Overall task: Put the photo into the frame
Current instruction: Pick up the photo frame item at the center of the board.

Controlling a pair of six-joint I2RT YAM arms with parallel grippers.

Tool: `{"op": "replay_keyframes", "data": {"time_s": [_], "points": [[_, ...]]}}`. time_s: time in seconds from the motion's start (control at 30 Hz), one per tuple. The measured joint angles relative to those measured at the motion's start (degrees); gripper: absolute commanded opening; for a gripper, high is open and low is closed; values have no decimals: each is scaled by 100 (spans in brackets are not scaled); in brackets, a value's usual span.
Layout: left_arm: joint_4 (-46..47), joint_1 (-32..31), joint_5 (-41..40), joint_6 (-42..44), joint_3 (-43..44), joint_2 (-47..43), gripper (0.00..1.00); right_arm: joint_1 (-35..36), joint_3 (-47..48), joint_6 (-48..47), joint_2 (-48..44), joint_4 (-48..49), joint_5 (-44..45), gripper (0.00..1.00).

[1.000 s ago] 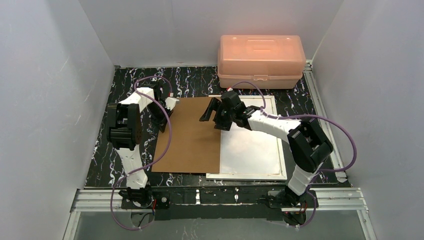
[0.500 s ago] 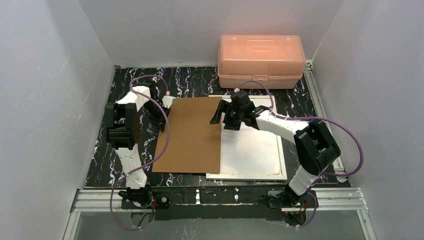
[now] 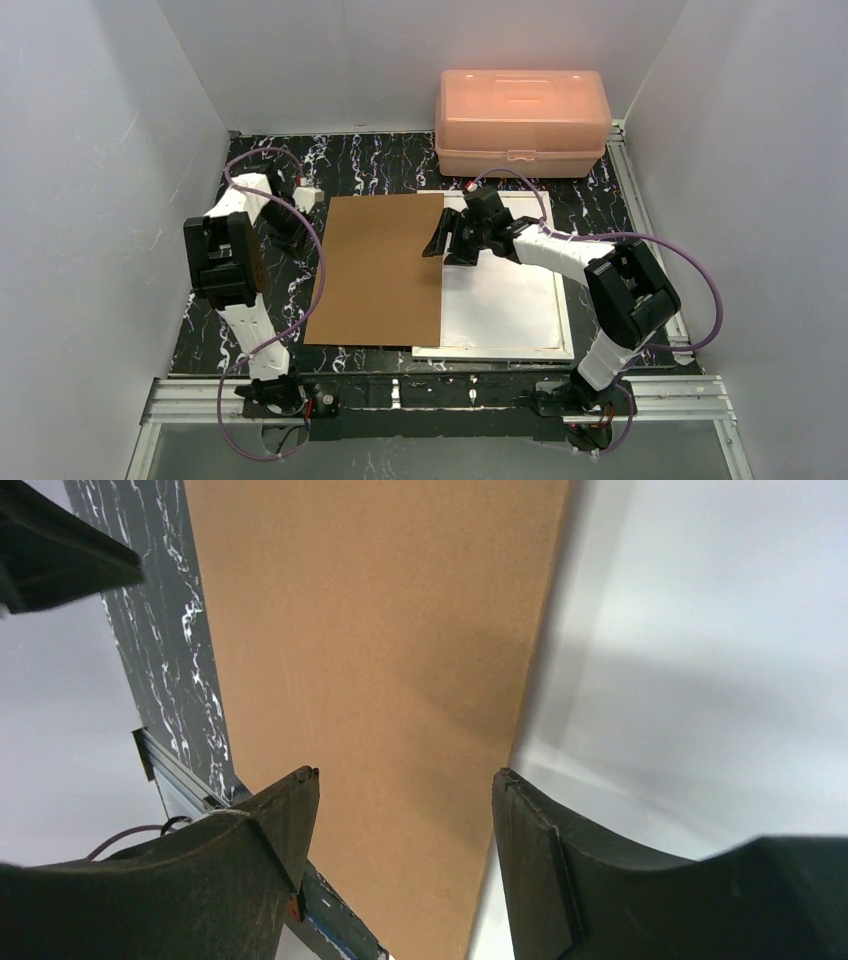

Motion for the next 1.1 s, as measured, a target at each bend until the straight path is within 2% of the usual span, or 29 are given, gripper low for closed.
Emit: {"op": "replay_keyframes", "data": {"time_s": [0.2, 0.47, 1.1], "points": [[313, -68, -199, -61, -669, 164, 19, -7, -74, 4, 46, 186, -98, 69], [597, -232, -201, -212, -702, 221, 17, -31, -195, 22, 133, 188, -136, 67], [673, -339, -221, -363, -765, 223, 9, -37, -555, 358, 284, 944, -354, 58]]}}
